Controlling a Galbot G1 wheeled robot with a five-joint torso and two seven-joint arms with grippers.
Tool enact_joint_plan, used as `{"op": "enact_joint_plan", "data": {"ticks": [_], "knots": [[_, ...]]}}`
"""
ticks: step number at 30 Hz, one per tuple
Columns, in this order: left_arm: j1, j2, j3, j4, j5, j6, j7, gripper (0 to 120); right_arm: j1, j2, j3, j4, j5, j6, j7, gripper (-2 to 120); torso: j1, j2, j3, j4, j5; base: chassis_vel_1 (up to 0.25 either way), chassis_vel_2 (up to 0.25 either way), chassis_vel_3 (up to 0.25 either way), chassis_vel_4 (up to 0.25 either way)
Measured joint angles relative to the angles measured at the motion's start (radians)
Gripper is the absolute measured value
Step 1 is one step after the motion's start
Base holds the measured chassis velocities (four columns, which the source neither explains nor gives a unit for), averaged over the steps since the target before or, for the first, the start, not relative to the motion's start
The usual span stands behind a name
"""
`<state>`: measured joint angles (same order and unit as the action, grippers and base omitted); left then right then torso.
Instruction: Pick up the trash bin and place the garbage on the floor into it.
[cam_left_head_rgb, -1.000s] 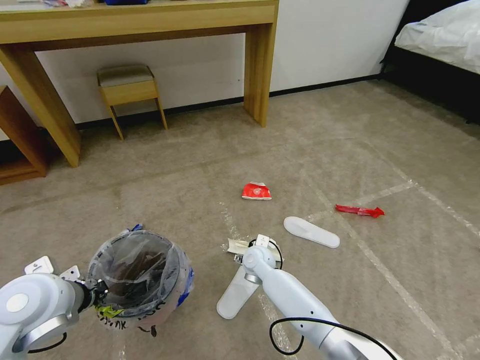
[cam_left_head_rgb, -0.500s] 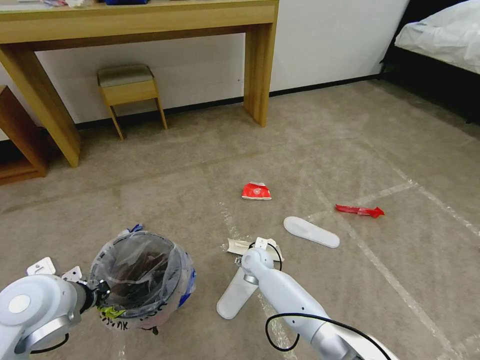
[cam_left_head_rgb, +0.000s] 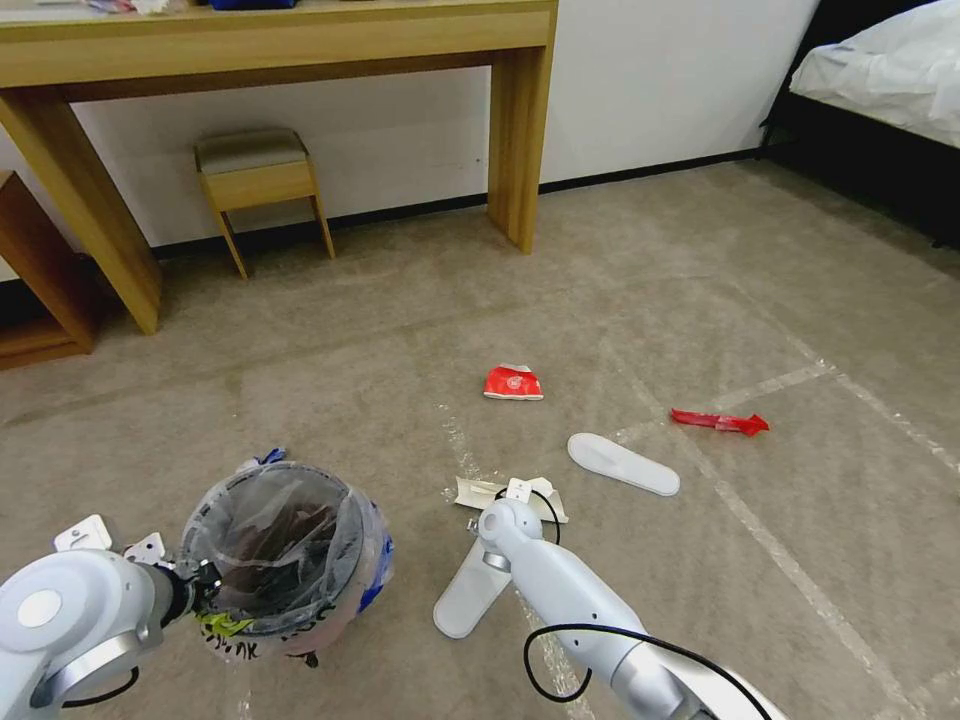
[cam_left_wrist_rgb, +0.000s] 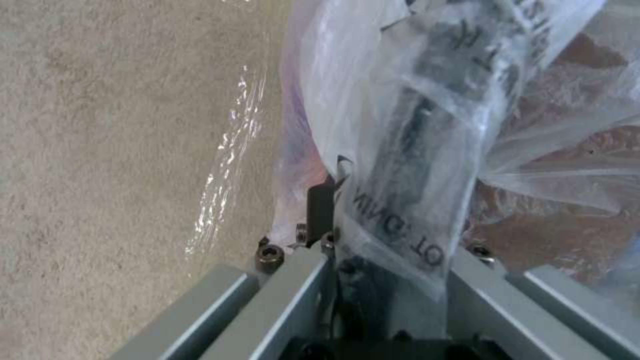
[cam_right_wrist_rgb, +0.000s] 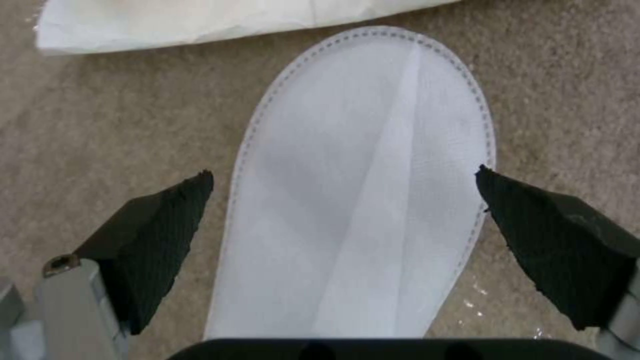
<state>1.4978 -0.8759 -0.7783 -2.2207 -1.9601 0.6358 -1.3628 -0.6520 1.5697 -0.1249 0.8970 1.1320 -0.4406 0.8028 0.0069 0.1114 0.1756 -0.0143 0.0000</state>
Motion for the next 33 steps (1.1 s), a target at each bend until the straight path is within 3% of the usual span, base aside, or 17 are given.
{"op": "enact_joint_plan", "data": {"ticks": [12, 18, 28, 33], "knots": [[0.0, 0.003, 0.004, -0.005, 0.001, 0.0, 0.001, 0, 0.015, 0.009, 0.024, -0.082, -0.034, 0.014, -0.048, 100, 0.0, 0.0, 0.0, 0.0, 0.0, 0.0, 0.0, 0.0, 0.0], [0.006, 0.0, 0.004, -0.009, 0.009, 0.001, 0.003, 0, 0.013, 0.018, 0.035, -0.107, -0.053, 0.021, -0.073, 90, 0.0, 0.0, 0.0, 0.0, 0.0, 0.0, 0.0, 0.0, 0.0], [0.012, -0.005, 0.003, -0.011, 0.02, 0.002, 0.009, 0, 0.009, 0.033, 0.046, -0.125, -0.077, 0.028, -0.081, 89, 0.0, 0.0, 0.0, -0.0001, -0.0002, 0.0, 0.0, 0.0, 0.0], [0.012, -0.006, 0.003, -0.015, 0.023, 0.002, 0.011, 0, 0.008, 0.034, 0.05, -0.128, -0.085, 0.029, -0.083, 80, 0.0, 0.001, -0.001, -0.0003, -0.0005, 0.0, 0.0, 0.0, 0.0]]}}
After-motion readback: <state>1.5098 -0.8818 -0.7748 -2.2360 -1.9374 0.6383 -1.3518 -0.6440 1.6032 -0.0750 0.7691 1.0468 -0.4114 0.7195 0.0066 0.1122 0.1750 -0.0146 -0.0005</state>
